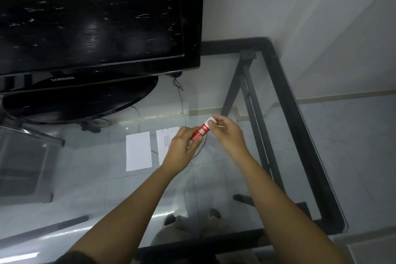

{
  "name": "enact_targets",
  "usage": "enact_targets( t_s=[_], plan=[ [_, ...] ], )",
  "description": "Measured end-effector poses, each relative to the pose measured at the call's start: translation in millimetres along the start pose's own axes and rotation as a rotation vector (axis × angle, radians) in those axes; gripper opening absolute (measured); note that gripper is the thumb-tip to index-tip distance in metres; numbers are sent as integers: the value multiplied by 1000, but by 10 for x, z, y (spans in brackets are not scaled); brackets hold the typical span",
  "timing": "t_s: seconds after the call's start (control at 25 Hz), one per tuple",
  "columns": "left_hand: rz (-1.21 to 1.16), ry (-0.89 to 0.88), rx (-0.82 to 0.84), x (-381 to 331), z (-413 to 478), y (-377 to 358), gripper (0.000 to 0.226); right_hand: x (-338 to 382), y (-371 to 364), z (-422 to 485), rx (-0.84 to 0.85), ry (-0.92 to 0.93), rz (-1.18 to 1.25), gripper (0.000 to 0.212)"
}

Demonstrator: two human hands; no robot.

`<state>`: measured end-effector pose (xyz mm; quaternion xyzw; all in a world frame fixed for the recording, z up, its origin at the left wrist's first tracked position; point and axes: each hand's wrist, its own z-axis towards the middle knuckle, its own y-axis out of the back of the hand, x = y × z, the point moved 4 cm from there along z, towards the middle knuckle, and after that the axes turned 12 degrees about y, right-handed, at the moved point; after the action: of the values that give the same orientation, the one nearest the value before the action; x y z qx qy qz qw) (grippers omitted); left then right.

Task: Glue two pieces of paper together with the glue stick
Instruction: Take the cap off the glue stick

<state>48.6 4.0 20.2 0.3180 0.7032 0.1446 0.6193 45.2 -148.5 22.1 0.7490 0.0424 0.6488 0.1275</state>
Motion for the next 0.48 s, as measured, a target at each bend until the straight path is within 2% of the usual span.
enact_targets(
  t_s=[0.12,0.24,0.32,0.48],
  plan=[
    [30,-4,6,30,25,71,34,-20,-24,158,19,0,40,22],
    [65,35,16,175,31,161,37,-101,-5,270,-141,-54,81,27],
    [77,85,25,293,4,224,38,-139,2,334,-206,2,-64,33],
    [72,118,-17,385,-23,345,40,-265,-101,402,-41,176,-474,32]
  ],
)
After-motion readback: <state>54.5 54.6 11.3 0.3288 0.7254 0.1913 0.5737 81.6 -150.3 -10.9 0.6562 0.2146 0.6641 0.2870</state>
